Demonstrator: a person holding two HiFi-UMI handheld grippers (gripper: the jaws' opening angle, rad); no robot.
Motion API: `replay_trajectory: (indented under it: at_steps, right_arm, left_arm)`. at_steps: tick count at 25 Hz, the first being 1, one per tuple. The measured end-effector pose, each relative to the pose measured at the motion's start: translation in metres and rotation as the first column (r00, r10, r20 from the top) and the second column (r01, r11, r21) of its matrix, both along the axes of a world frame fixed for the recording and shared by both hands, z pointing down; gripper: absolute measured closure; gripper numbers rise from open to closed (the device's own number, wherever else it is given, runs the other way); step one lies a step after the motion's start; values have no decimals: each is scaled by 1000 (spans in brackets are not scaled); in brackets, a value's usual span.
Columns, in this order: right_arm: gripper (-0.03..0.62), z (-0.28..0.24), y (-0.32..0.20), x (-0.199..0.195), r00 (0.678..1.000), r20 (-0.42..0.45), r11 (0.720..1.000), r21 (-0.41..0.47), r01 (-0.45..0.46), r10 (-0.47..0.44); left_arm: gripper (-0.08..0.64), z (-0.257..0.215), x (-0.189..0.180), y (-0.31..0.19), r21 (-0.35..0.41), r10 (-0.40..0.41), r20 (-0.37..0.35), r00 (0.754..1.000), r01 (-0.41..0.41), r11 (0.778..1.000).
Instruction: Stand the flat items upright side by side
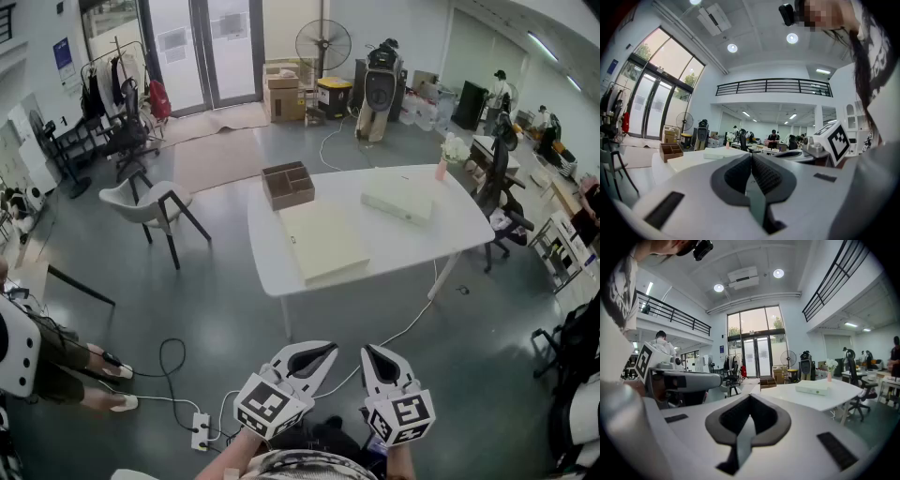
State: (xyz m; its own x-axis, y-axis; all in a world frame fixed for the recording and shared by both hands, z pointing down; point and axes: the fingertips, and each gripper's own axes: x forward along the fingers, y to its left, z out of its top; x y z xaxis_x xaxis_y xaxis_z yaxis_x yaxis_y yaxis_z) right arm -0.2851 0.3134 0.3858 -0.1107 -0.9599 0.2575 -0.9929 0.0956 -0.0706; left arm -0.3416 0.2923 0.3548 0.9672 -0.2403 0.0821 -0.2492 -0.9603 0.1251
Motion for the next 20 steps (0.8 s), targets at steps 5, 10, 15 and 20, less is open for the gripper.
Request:
replay_trajectory:
  at_steps: [5,10,15,20]
  right_arm:
    - [594,-3,9,13,1000,-21,1000,3,5,-5]
    - [594,-1,16,29,1000,-22,1000,-3,2,-2]
    - [592,4,31,56,1000,-8,1000,-14,-5,5]
    - [592,16,45,85,1000,-2,1000,-23,-21,21]
  left_arm:
    - [546,-1,15,13,-2,3,14,1000,-3,1000]
    - [546,0,34,21,-1,14,28,1000,-13,1000]
    - [546,0,66,33,4,36,31,999,-36,999]
    - [546,11,98,45,-1,50,39,998,-50,999]
